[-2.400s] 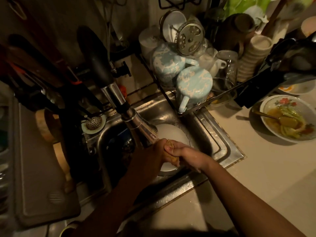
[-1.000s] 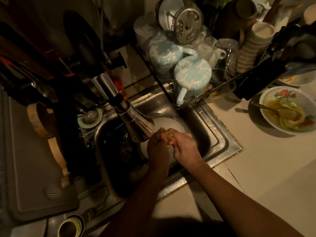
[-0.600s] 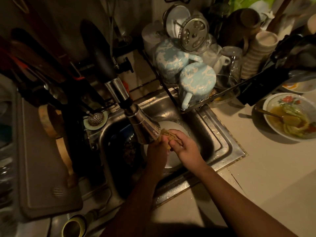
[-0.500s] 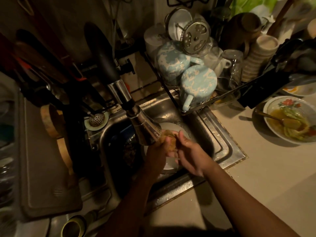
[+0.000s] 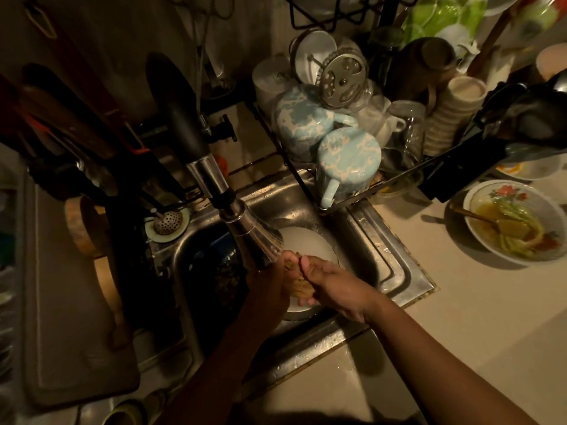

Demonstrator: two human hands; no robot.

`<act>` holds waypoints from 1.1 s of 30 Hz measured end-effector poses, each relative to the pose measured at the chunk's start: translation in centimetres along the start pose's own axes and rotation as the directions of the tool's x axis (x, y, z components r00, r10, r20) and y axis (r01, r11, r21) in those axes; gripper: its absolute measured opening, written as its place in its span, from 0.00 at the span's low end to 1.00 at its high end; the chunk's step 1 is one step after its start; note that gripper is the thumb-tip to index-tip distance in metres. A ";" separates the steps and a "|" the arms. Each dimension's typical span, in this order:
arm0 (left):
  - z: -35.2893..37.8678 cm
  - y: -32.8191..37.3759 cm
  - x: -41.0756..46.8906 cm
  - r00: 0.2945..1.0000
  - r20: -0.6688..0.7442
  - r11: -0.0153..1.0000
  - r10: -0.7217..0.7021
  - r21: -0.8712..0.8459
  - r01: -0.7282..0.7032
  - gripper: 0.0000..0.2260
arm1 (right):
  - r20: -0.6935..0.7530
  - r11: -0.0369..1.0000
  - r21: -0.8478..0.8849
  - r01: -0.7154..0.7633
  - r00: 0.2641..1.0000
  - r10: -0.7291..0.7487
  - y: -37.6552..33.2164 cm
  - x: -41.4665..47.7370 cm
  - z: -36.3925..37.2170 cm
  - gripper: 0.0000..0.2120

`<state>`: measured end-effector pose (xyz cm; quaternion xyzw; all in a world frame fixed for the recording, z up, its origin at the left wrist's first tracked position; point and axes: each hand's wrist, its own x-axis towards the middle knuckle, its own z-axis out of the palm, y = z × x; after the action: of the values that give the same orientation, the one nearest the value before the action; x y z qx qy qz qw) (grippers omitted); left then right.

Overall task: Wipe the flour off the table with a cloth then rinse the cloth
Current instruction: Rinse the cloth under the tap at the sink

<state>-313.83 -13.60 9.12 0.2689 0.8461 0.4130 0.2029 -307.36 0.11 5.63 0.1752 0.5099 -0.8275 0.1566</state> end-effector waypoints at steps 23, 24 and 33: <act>4.9 -0.3 3.6 0.753 0.187 0.510 -0.631 -0.632 0.584 0.16 | -0.068 0.234 -0.943 0.236 0.552 -0.831 4.2 2.1 -1.9 0.17; 4.6 -0.1 3.6 0.724 0.240 0.455 -0.647 -0.640 0.619 0.18 | -0.054 0.218 -0.946 0.239 0.548 -0.835 4.3 2.0 -2.0 0.16; 3.6 -0.8 3.4 0.832 0.114 0.634 -0.542 -0.595 0.494 0.19 | -0.349 0.910 -0.307 0.281 0.856 -0.382 3.0 1.2 -1.5 0.20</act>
<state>-314.62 -9.75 5.96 -0.0800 0.7179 0.5934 0.3551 -306.94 0.04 2.03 0.2294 0.6516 -0.7189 -0.0767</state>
